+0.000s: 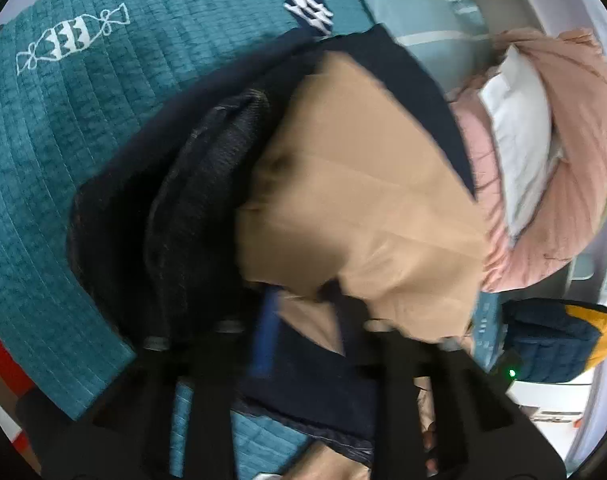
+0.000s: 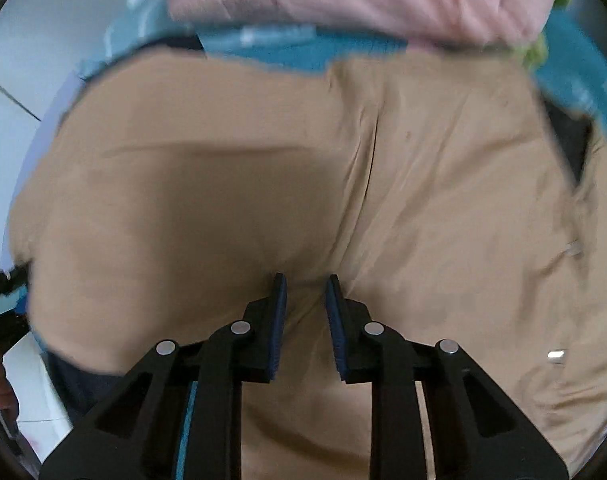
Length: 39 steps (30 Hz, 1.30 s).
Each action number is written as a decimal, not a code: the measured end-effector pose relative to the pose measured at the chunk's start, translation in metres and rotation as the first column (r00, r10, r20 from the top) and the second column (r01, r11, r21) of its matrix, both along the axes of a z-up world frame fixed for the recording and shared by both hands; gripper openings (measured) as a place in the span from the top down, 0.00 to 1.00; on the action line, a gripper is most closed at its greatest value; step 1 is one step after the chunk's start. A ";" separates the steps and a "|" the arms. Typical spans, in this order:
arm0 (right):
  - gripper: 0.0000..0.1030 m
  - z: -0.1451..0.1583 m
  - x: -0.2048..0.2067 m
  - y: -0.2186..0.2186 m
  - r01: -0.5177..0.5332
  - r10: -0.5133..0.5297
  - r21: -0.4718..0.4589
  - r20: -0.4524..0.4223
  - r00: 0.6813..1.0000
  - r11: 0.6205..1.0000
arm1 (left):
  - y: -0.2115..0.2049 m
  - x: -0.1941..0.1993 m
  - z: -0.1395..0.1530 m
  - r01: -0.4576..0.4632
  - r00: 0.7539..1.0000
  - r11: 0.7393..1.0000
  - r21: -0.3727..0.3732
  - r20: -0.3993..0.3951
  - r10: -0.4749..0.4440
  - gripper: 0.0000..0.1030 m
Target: Fold large clothes
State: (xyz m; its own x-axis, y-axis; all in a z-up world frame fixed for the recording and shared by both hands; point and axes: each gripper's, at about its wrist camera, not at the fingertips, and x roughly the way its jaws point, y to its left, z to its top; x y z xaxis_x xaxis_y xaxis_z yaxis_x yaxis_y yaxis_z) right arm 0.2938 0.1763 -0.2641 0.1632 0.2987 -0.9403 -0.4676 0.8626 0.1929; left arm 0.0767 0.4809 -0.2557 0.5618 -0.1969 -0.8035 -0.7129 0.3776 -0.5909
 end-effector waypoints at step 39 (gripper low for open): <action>0.79 0.043 -0.040 -0.315 0.247 -0.271 0.334 0.027 0.962 0.910 | -0.416 0.196 0.179 0.510 0.745 0.537 0.672 -0.033 -0.666 0.96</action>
